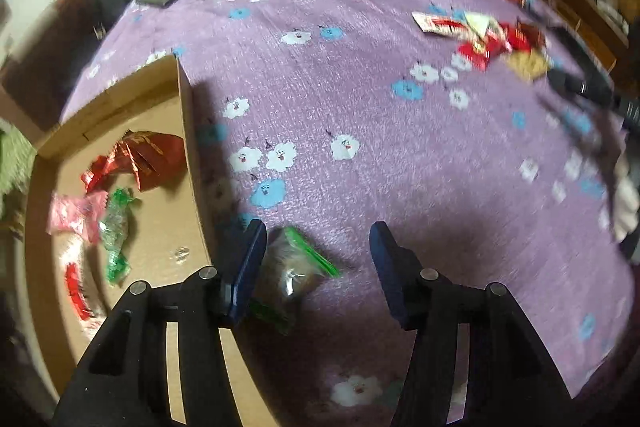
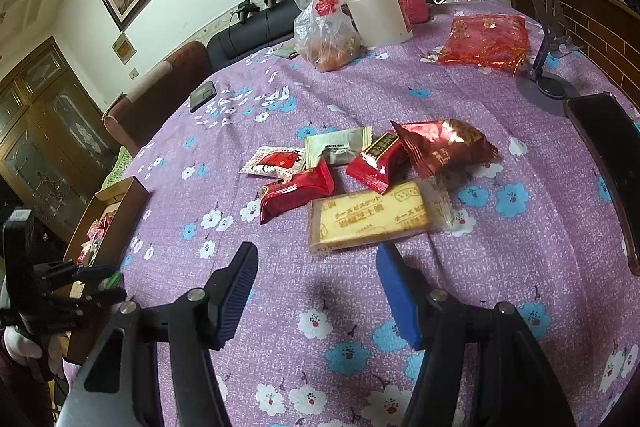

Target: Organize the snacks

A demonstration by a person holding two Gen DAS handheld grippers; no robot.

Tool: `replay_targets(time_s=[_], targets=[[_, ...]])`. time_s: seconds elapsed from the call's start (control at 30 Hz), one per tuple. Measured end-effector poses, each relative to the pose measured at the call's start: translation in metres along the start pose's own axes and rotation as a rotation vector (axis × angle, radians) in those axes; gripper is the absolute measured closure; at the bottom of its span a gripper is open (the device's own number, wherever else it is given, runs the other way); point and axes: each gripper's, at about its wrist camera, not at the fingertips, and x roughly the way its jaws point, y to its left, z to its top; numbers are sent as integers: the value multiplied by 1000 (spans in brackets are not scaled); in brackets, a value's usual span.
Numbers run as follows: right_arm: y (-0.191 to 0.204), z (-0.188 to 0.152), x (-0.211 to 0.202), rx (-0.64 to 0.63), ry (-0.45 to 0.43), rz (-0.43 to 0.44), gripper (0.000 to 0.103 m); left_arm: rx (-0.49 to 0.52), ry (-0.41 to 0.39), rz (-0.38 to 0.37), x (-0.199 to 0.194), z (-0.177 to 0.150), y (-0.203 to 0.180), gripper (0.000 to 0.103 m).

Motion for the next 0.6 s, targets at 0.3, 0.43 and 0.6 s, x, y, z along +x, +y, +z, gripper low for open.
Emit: replay_targets(time_s=[0.3,0.43,0.6], targets=[[-2,0,1,5,1,-8,38,50,18,-127,-3,-14,-9,85],[-3,0,3,11,9,-17,38,-32,-26,-154,-16,-25,-3,92],[-5,0,2,20,8,-17,38,-155,-122,-288,-49,-21,17,92]])
